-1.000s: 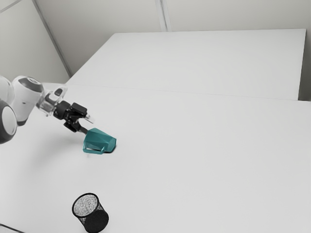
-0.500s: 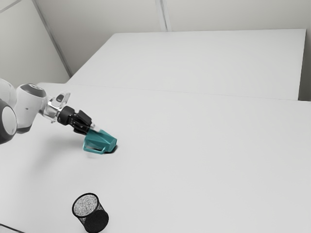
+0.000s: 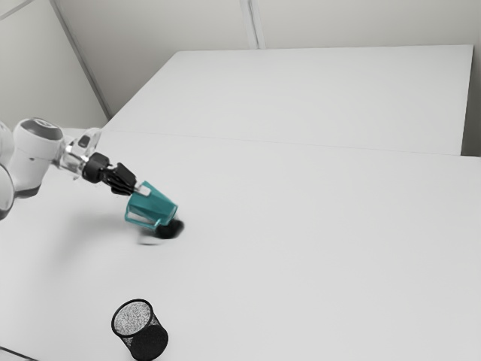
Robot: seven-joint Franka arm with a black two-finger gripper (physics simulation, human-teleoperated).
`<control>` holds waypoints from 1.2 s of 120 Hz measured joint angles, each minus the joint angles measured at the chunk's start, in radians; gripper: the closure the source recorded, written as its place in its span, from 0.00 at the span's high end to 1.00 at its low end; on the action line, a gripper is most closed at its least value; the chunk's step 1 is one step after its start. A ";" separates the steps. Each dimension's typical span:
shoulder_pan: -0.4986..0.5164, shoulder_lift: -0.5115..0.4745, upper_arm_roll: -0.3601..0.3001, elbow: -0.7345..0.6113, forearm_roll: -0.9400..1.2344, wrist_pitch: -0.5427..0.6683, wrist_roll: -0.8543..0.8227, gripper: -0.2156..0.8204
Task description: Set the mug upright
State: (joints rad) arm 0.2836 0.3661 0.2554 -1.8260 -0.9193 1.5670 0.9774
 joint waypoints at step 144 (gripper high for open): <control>-0.121 -0.104 -0.271 -0.105 0.800 0.621 -0.555 0.04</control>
State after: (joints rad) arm 0.1623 0.2625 -0.0153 -1.9309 -0.1194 2.1876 0.4226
